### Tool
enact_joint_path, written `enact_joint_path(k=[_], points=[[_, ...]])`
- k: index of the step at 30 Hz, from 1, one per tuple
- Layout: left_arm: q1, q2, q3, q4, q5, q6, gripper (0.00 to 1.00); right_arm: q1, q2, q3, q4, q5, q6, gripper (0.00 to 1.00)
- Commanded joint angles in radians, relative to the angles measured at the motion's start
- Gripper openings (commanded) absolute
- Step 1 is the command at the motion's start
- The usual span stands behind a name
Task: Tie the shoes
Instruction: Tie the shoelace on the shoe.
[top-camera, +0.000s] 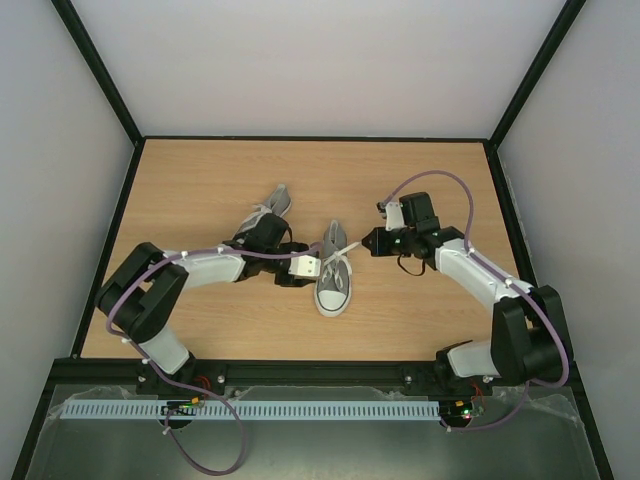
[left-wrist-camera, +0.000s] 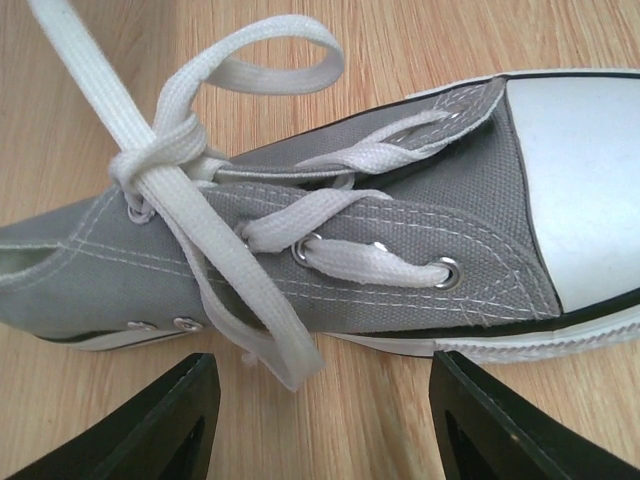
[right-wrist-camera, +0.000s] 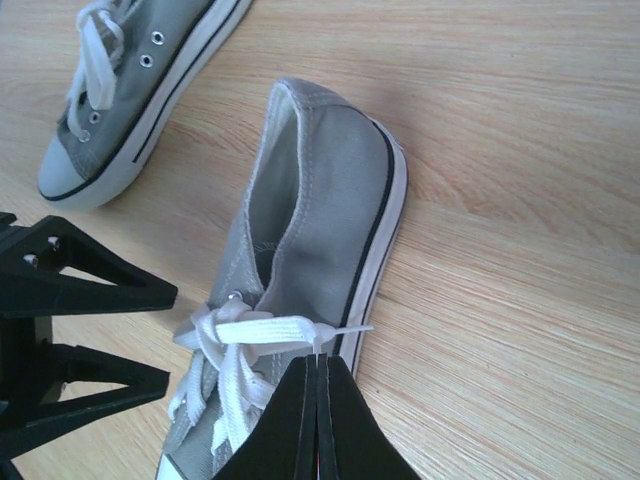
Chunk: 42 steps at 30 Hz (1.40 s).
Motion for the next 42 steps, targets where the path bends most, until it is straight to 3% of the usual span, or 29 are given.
enact_joint_path(k=[1, 11, 15, 26, 33, 35, 36, 39, 42], points=[[-0.005, 0.021, 0.002, 0.002, 0.007, -0.007, 0.59, -0.014, -0.020, -0.033, 0.001, 0.031, 0.030, 0.01], [-0.005, 0.084, 0.042, 0.120, -0.038, 0.098, 0.57, -0.050, -0.031, -0.063, 0.031, 0.034, 0.052, 0.01], [-0.005, 0.102, 0.062, 0.140, -0.043, 0.104, 0.52, -0.058, -0.031, -0.072, 0.041, 0.030, 0.056, 0.01], [-0.018, 0.064, 0.065, 0.064, 0.010, 0.145, 0.44, -0.079, 0.010, -0.087, 0.082, 0.003, 0.064, 0.01], [-0.022, 0.040, 0.069, 0.044, 0.024, 0.147, 0.23, -0.082, 0.026, -0.089, 0.097, 0.007, 0.070, 0.01], [-0.020, 0.036, 0.073, 0.007, 0.014, 0.178, 0.36, -0.082, 0.027, -0.085, 0.108, -0.009, 0.074, 0.01], [-0.019, 0.030, 0.077, -0.025, 0.008, 0.198, 0.49, -0.082, 0.026, -0.084, 0.118, -0.036, 0.075, 0.01], [0.001, -0.008, 0.117, -0.139, 0.014, 0.206, 0.53, -0.081, 0.037, -0.086, 0.143, -0.120, 0.081, 0.01], [0.024, -0.034, 0.214, -0.236, 0.097, 0.044, 0.55, -0.081, 0.043, -0.087, 0.145, -0.136, 0.083, 0.01]])
